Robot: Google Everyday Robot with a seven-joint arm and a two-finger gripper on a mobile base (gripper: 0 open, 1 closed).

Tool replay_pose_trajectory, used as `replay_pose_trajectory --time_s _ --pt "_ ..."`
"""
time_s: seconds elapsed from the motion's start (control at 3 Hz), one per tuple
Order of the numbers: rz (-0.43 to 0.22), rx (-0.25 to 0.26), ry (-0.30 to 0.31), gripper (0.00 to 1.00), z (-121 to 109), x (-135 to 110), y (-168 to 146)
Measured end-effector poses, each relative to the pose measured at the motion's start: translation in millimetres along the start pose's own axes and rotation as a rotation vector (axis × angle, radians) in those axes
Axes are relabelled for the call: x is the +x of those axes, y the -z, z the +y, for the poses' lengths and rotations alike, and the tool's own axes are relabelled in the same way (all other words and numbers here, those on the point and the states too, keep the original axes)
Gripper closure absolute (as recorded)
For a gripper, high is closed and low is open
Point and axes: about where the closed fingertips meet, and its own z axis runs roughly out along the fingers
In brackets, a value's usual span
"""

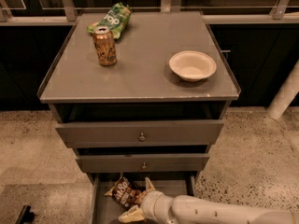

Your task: Pick brown chip bag from bottom drawer and place on counter

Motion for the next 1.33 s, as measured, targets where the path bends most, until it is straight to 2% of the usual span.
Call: replay_pose_trajectory --time_s 0.33,0.67,1.0,1.33 --pt "0.036 -0.036 -0.015 0.0 4 21 -33" --pt "0.046 -0.037 -0.02 0.0 3 27 -39" --pt "0.058 -0.053 -0.023 0.0 -9 44 -58" --pt "0.069 -0.046 -0.042 0.0 -31 61 -73"
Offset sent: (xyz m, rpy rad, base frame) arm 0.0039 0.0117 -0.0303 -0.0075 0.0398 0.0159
